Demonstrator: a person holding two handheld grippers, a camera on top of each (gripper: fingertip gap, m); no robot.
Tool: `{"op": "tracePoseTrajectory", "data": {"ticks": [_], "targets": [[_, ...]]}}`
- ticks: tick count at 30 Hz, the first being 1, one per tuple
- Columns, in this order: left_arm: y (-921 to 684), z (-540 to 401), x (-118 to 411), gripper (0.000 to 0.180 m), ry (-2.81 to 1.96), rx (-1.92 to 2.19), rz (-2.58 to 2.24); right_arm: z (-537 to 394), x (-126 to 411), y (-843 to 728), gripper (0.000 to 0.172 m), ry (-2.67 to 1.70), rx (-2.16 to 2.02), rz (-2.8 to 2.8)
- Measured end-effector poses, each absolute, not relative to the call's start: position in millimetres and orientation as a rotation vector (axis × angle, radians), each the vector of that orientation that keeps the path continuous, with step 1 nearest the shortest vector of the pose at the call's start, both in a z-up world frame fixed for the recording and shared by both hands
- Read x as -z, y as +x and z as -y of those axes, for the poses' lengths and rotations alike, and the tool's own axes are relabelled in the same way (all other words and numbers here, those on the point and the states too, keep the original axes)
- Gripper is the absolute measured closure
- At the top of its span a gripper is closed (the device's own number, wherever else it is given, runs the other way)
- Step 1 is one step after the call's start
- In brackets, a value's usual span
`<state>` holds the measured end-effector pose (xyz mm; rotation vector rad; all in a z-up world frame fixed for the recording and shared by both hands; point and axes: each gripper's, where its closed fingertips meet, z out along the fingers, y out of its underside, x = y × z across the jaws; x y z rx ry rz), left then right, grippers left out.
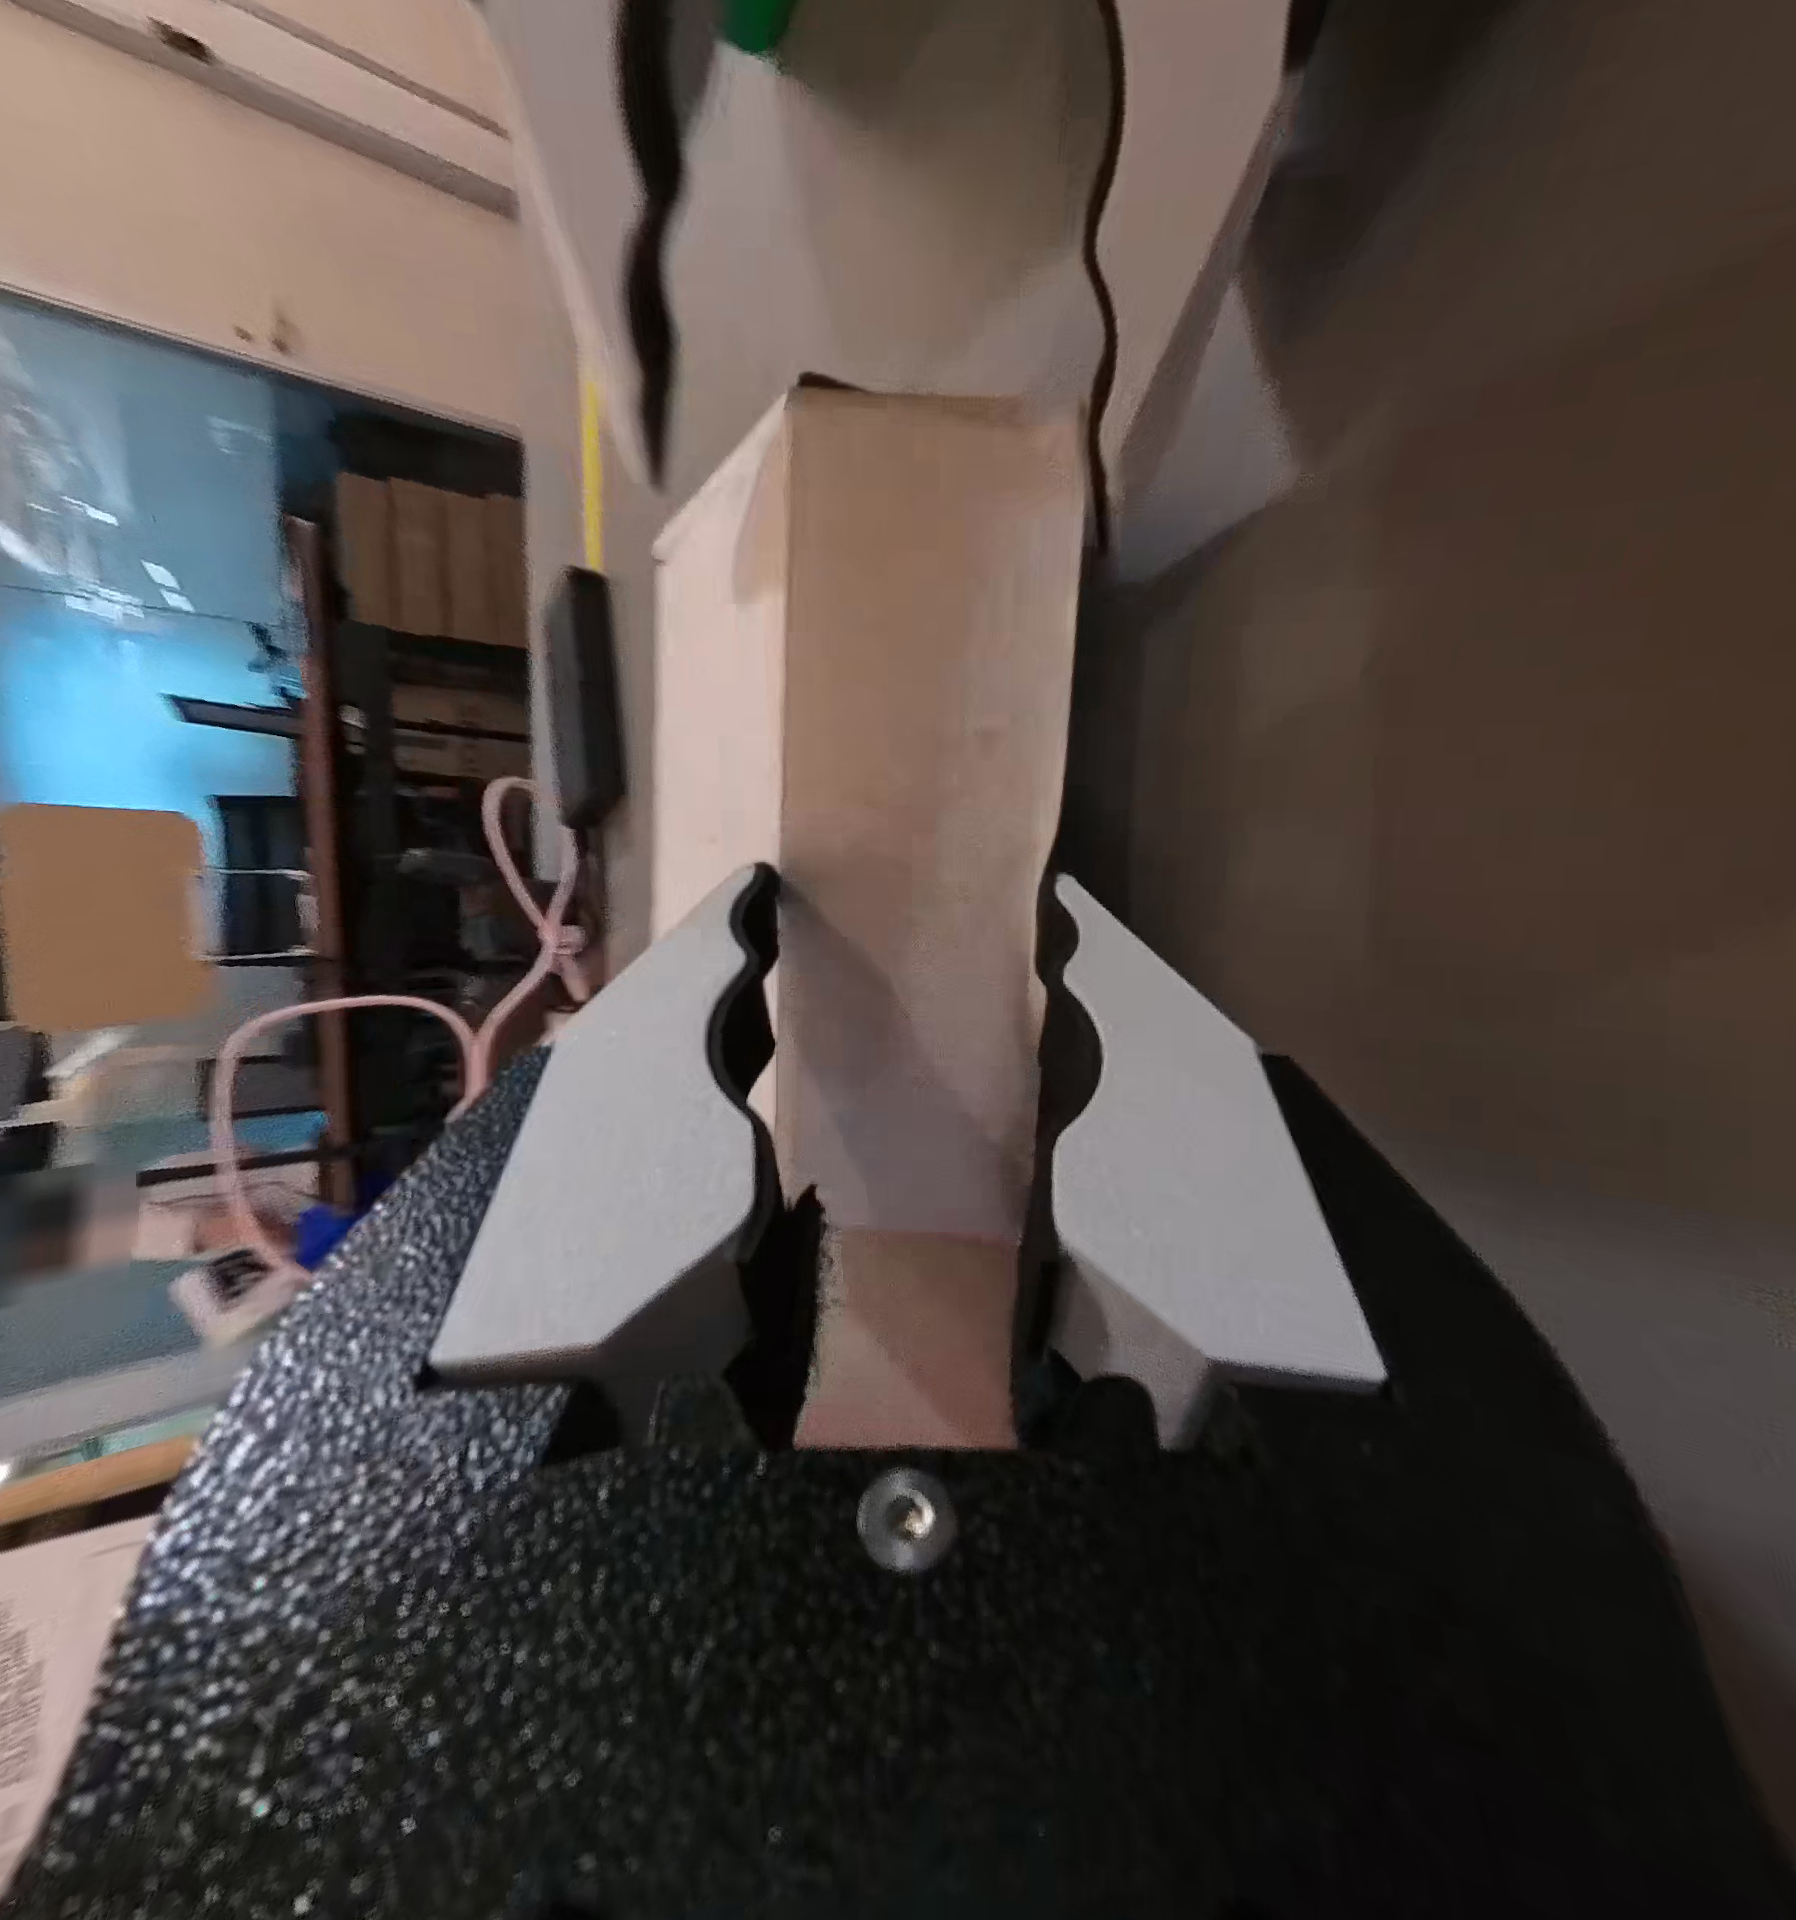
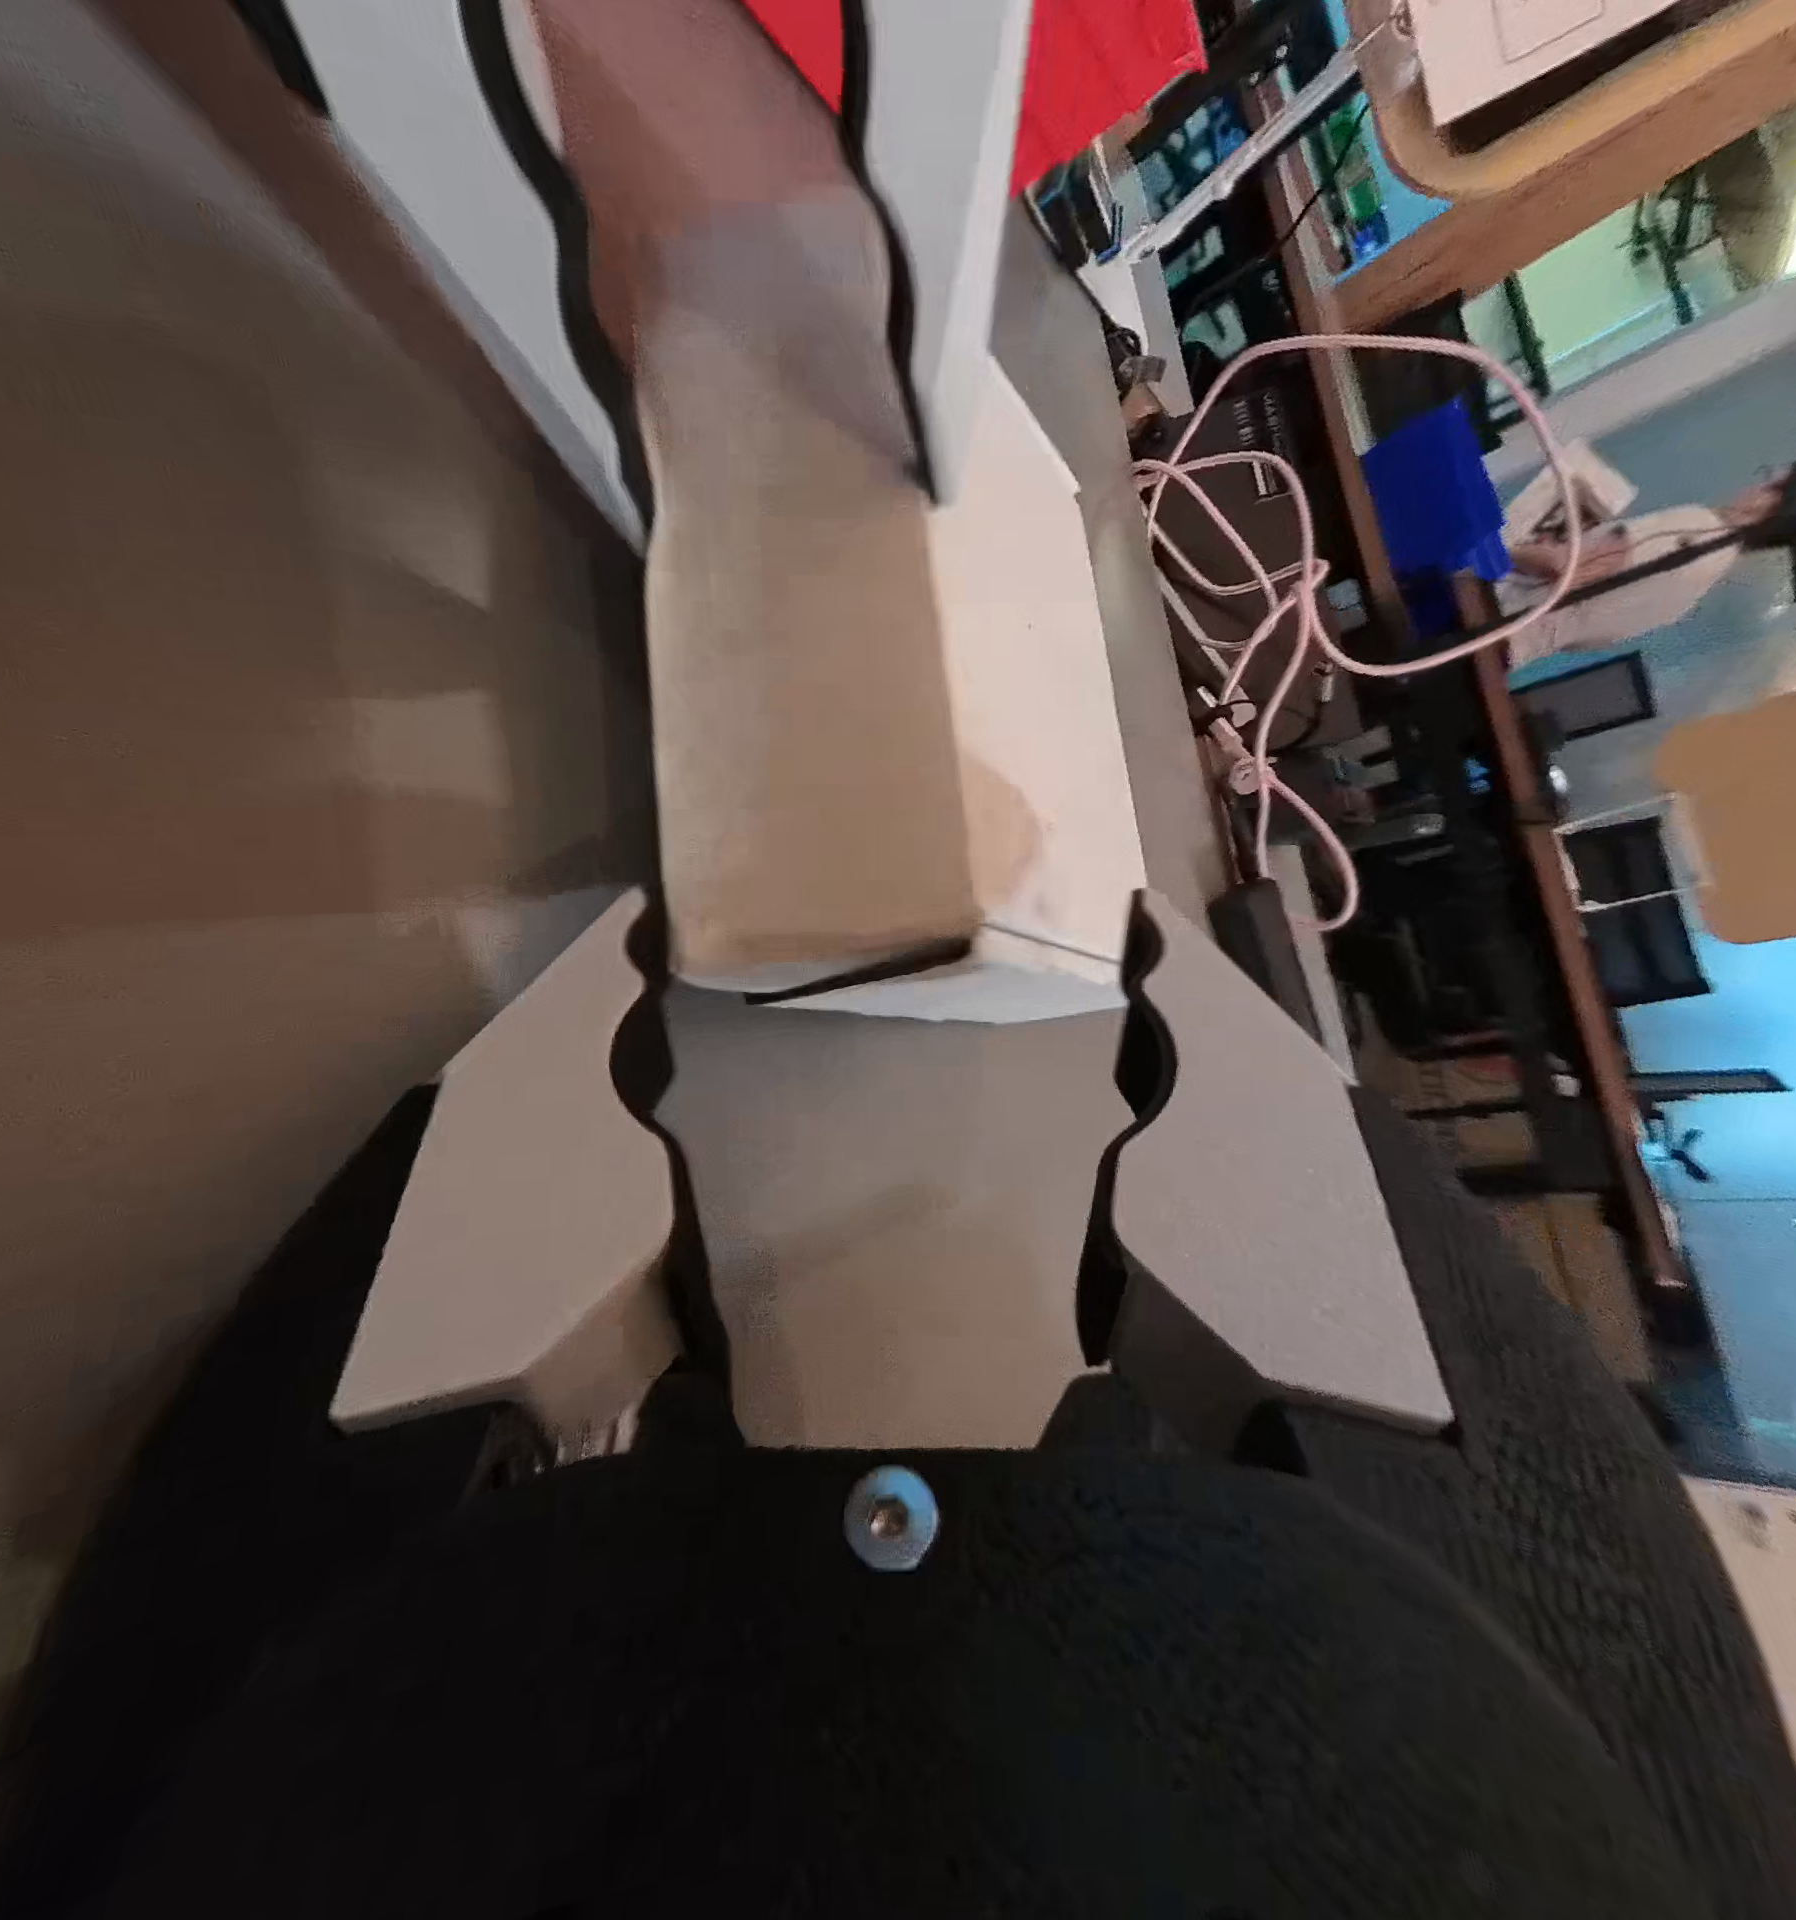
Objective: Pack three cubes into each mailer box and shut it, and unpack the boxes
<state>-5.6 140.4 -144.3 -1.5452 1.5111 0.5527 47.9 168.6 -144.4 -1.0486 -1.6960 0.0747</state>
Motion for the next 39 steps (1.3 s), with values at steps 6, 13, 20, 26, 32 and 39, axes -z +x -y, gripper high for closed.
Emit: {"op": "tracePoseTrajectory", "data": {"ticks": [6, 13, 20, 26, 32, 39], "targets": [[-3, -142, 148, 0.132, -1.713, -0.435, -1.544, -172, 134, 64, 0.075, -1.128, -0.175, 1.636], [0, -139, 135, 0.133, -2.019, -0.099, -1.51, -179, 144, 77, 0.072, -1.284, -0.249, 1.631], [-2, -150, 110, 0.134, -2.149, 0.136, -1.45, -191, 155, 69, 0.095, -1.642, -0.514, 1.406], [0, -152, 99, 0.134, -2.198, 0.265, -1.415, -197, 148, 60, 0.121, -1.68, -0.618, 1.257], [3, -153, 95, 0.134, -2.199, 0.324, -1.414, -199, 135, 61, 0.127, -1.71, -0.798, 1.118], [3, -153, 92, 0.134, -2.206, 0.358, -1.436, -194, 136, 59, 0.137, -1.725, -0.799, 1.145]]}}
